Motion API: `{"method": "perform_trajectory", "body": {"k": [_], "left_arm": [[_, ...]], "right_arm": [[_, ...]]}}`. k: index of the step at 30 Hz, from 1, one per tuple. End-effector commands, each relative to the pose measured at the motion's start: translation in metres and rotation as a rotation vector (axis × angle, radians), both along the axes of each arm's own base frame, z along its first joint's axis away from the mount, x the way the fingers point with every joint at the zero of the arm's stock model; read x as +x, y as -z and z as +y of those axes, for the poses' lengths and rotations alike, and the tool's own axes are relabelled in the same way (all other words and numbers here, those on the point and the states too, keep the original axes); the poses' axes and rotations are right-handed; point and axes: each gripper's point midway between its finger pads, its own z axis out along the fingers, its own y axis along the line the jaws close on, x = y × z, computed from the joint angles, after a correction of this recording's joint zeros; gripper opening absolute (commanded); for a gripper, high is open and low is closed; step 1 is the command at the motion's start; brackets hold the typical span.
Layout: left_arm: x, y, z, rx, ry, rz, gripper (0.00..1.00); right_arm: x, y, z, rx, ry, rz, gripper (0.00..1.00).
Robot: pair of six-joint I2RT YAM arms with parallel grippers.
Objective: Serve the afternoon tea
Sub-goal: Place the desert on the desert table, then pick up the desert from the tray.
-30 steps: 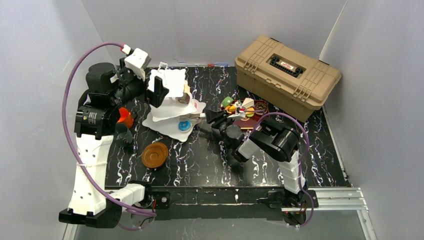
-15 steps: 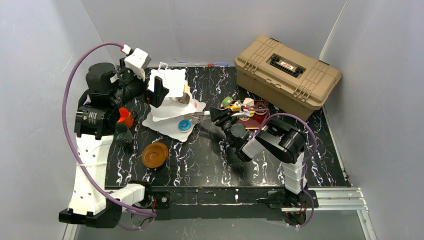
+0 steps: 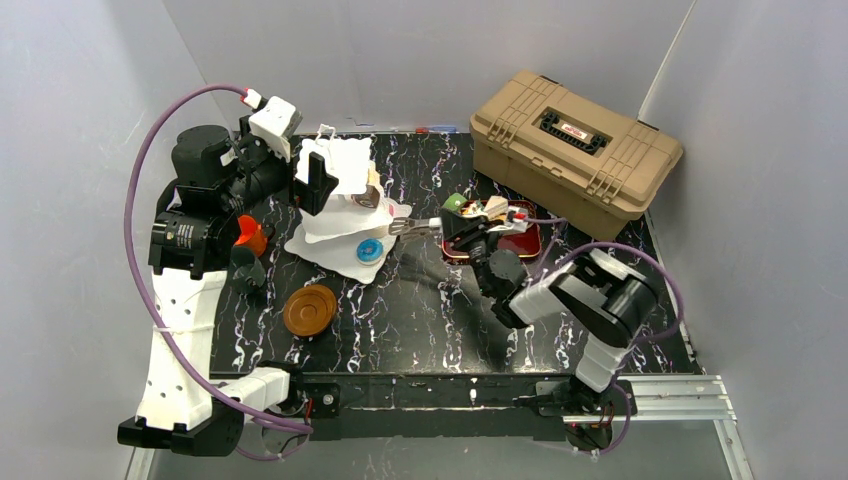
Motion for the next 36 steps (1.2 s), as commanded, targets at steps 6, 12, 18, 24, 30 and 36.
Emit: {"method": "perform_trajectory", "body": {"k": [6,12,18,24,30,36], "left_arm": [[-0.005,-0.012,-0.002,-0.019,0.011,-0.033,0.99],[-0.005,-0.010,-0.002,-0.020,0.012,-0.026,0.99],[-0.005,-0.008,-0.002,-0.019,0.008,-0.020,0.99],[-0.004,-0.006,-0.002,-0.020,0.008,-0.012,0.99],[-0.003,-0.007,-0.002,-0.019,0.007,-0.013,0.99],[-0.002,-0.005,-0.003,-0.022,0.009,-0.005,0.99]], "right_arm": [[-0.013,-0.078,-0.061,-0.020,0.097,-0.150,0.48],[-0.012,-0.081,-0.089,-0.283,0.167,-0.117,0.48],[-0.010,-0.075,-0.116,-0.528,0.237,-0.083,0.47],[-0.004,-0.068,-0.143,-0.598,0.298,-0.053,0.48],[0.010,-0.057,-0.152,-0.631,0.311,-0.029,0.47],[0.020,-0.054,-0.121,-0.578,0.196,-0.052,0.45]]}}
